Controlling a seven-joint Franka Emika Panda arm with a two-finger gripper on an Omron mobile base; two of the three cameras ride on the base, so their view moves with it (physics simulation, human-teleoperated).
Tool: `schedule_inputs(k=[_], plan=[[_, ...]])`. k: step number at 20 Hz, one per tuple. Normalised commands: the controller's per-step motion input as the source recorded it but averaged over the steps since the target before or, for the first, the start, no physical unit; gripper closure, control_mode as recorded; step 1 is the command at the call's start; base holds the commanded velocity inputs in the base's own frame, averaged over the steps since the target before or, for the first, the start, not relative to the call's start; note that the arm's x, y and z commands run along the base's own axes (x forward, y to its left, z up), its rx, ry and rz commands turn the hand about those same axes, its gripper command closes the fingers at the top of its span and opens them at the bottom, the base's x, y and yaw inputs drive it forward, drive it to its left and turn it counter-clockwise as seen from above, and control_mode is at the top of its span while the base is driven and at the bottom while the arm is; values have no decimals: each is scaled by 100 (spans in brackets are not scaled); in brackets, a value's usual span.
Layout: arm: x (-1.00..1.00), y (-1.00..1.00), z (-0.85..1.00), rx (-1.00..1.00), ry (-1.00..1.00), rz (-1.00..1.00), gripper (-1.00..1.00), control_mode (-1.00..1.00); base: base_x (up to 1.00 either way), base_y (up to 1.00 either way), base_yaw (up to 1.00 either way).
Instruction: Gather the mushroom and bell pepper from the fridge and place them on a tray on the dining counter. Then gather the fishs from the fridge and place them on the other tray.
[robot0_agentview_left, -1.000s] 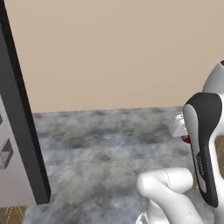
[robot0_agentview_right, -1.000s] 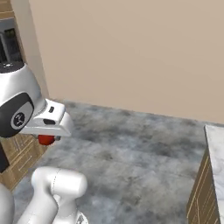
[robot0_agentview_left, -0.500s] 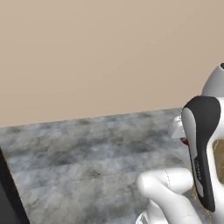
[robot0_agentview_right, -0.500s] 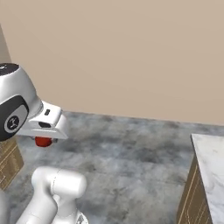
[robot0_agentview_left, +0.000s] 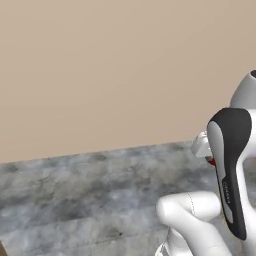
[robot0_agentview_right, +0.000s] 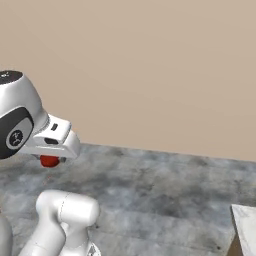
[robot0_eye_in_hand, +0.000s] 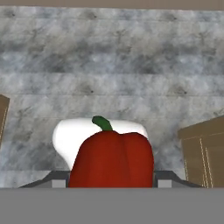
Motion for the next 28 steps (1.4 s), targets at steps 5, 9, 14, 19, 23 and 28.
schedule_inputs(k=[5,9,14,19,23,28], plan=[[0,0,0,0,0,0,100,100,100,0,0],[0,0,0,0,0,0,100,100,99,-2,0],[0,0,0,0,0,0,100,100,42,-17,-64],[0,0,0,0,0,0,100,100,38,0,-75],[0,0,0,0,0,0,100,100,39,0,-74],[0,0,0,0,0,0,100,100,35,1,-72]])
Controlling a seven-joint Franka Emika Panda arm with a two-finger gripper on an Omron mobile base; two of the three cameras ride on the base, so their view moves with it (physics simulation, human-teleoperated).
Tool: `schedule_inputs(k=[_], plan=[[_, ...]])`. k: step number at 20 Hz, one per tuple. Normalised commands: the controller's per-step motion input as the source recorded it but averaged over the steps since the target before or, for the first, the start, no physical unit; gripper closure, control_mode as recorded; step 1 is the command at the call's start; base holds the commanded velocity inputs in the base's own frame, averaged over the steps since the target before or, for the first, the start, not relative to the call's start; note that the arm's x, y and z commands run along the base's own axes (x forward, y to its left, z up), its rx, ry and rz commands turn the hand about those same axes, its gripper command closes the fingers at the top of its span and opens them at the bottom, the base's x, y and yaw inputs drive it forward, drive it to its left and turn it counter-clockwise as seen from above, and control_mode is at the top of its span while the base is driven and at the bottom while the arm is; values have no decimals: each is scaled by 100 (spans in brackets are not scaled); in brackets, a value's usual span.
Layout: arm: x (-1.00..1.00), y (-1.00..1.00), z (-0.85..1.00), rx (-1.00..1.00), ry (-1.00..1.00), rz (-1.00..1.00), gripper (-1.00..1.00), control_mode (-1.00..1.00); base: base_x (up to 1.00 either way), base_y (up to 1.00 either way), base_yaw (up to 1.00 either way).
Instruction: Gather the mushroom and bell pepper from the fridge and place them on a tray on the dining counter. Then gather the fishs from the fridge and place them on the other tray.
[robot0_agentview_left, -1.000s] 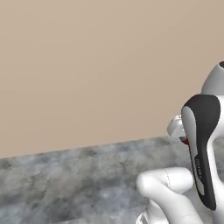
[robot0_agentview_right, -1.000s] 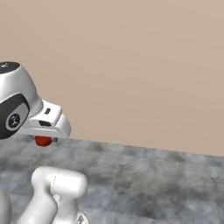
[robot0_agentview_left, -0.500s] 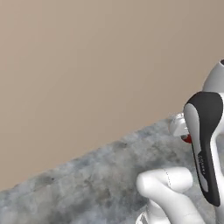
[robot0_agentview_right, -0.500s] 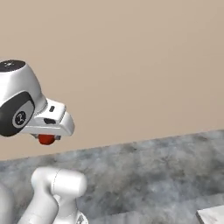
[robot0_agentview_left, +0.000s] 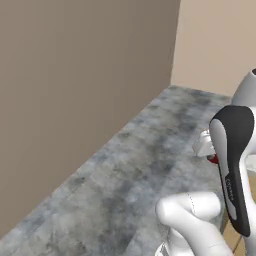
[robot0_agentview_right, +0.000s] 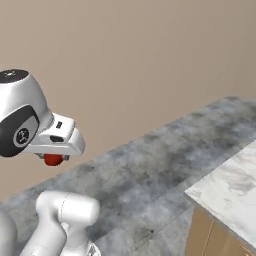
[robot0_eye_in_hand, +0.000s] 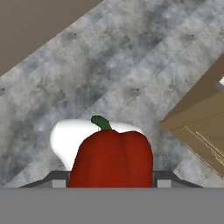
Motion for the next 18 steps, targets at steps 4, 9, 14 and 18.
schedule_inputs(k=[4,9,14,18], plan=[[0,0,0,0,0,0,100,100,34,13,-71],[0,0,0,0,0,0,100,100,56,59,-63],[0,0,0,0,0,0,100,100,80,88,-37],[0,0,0,0,0,0,100,100,100,42,-14]])
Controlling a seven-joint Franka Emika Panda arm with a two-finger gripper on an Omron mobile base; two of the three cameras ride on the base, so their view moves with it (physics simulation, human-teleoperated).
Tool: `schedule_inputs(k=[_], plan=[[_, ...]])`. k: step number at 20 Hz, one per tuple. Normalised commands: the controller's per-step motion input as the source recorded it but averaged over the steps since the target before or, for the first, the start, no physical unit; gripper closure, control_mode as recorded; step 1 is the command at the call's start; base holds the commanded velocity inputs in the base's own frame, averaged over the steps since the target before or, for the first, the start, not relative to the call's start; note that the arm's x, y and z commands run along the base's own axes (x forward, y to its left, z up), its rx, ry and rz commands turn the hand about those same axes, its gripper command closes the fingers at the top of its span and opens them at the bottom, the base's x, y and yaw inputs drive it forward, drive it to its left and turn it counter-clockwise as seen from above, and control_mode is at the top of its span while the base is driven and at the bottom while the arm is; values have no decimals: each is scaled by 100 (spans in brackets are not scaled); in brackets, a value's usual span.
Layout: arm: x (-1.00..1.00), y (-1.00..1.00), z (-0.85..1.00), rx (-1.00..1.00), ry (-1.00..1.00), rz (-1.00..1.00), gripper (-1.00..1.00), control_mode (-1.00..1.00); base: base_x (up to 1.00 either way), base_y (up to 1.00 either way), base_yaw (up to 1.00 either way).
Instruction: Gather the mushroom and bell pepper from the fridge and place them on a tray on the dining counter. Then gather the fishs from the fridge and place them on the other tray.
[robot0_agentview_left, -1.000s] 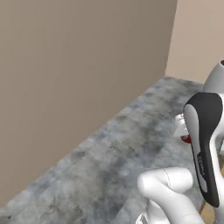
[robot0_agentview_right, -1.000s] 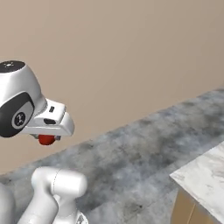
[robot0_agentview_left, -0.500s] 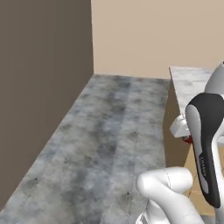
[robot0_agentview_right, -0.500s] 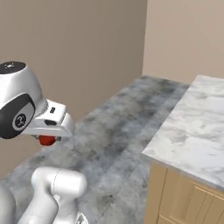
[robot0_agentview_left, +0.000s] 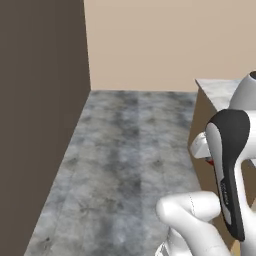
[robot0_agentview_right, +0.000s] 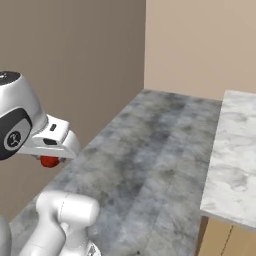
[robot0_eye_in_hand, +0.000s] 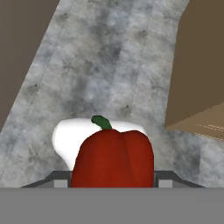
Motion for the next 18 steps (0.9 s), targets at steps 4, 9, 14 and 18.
schedule_inputs(k=[4,9,14,18], plan=[[0,0,0,0,0,0,100,100,100,13,-6],[0,0,0,0,0,0,100,100,100,0,-6],[0,0,0,0,0,0,100,100,98,17,-14],[0,0,0,0,0,0,100,100,84,49,-41]])
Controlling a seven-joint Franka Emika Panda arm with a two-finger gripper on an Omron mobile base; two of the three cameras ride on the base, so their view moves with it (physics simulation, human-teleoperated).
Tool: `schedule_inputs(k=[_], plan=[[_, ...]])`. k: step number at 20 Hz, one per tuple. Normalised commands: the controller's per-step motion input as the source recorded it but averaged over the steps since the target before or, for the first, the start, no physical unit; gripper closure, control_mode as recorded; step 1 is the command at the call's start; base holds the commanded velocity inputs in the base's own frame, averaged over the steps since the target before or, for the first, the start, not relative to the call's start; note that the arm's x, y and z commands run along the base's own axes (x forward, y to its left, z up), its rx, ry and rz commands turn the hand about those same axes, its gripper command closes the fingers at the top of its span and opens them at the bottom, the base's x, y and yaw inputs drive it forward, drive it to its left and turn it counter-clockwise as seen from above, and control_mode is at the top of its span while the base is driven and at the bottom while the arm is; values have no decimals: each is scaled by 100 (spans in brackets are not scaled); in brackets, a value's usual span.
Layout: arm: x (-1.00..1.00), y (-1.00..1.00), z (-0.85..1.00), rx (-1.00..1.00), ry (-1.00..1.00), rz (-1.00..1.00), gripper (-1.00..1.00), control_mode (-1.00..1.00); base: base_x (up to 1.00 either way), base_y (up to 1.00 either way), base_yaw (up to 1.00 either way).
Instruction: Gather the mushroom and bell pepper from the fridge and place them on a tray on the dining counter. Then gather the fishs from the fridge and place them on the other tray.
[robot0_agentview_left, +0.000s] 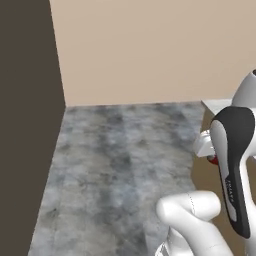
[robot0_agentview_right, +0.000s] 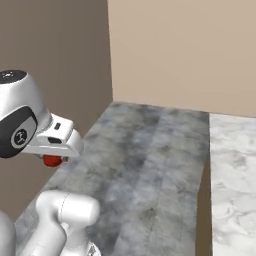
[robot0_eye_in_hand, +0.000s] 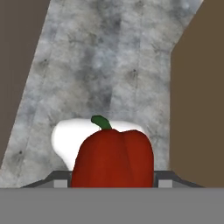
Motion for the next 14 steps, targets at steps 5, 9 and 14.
schedule_inputs(k=[5,9,14], plan=[[0,0,0,0,0,0,100,100,73,60,-55],[0,0,0,0,0,0,100,100,64,76,-58],[0,0,0,0,0,0,100,100,74,91,-58]])
